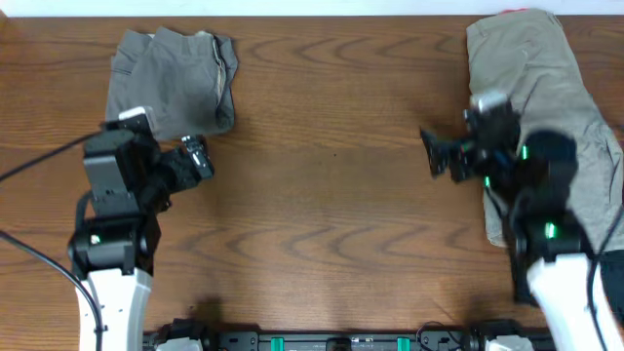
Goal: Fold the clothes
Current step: 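Reach the right gripper to the khaki shorts and grasp the waistband, then drag the khaki shorts leftward with the right gripper onto the table center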
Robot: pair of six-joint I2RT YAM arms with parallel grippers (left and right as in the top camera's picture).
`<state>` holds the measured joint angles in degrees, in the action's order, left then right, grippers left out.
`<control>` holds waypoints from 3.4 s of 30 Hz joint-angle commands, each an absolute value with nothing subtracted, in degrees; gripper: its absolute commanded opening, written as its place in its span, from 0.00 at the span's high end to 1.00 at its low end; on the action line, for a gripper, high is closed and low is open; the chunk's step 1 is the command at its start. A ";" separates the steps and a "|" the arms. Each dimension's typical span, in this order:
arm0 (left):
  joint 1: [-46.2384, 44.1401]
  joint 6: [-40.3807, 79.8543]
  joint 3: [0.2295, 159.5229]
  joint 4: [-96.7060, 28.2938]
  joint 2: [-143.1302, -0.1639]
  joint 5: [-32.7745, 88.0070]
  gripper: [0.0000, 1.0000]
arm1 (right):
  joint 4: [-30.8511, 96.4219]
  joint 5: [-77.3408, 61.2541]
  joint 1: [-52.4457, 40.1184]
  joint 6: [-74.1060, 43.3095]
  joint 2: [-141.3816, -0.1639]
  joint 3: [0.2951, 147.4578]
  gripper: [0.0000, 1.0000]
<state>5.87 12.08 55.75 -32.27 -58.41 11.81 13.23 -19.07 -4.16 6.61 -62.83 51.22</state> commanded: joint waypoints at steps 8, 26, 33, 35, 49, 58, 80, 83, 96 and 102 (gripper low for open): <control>5.23 6.46 75.75 -42.28 -74.11 18.94 0.02 | 35.20 -26.17 -1.08 10.87 -89.78 91.24 0.01; -7.70 0.23 99.61 -53.21 -107.18 18.85 0.02 | 49.47 -23.53 10.44 16.82 -116.53 113.58 0.01; -8.97 1.08 99.50 -52.58 -113.67 19.03 0.02 | 50.26 -13.45 17.34 10.46 -119.39 113.56 0.14; -8.97 1.10 99.50 -51.86 -114.30 19.05 0.01 | 50.41 -14.31 18.96 10.09 -120.36 113.56 0.19; -8.97 2.46 99.50 -48.69 -114.45 19.03 0.11 | 41.67 -7.66 16.29 3.29 -134.85 113.56 0.27; -8.97 2.85 99.50 -48.73 -114.45 19.03 0.12 | 34.63 -5.78 14.02 -3.01 -139.13 113.56 0.45; -5.74 6.31 99.72 -50.89 -107.61 18.83 0.62 | 46.19 -7.60 6.26 -3.79 -120.11 114.26 0.99; -4.25 6.28 99.72 -51.99 -103.33 18.81 0.62 | 47.88 -8.03 1.15 -3.84 -117.78 114.26 0.99; 0.27 6.07 99.63 -60.10 -95.85 8.25 0.62 | 43.79 -8.38 -23.77 -8.34 -122.10 114.21 0.99; 2.46 6.07 99.44 -61.56 -95.85 7.84 0.62 | 41.93 -8.38 -31.16 -8.34 -125.99 114.21 0.99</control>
<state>1.39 5.98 99.04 -61.28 -95.59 9.43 42.39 -8.01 -29.04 -7.27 -124.36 113.89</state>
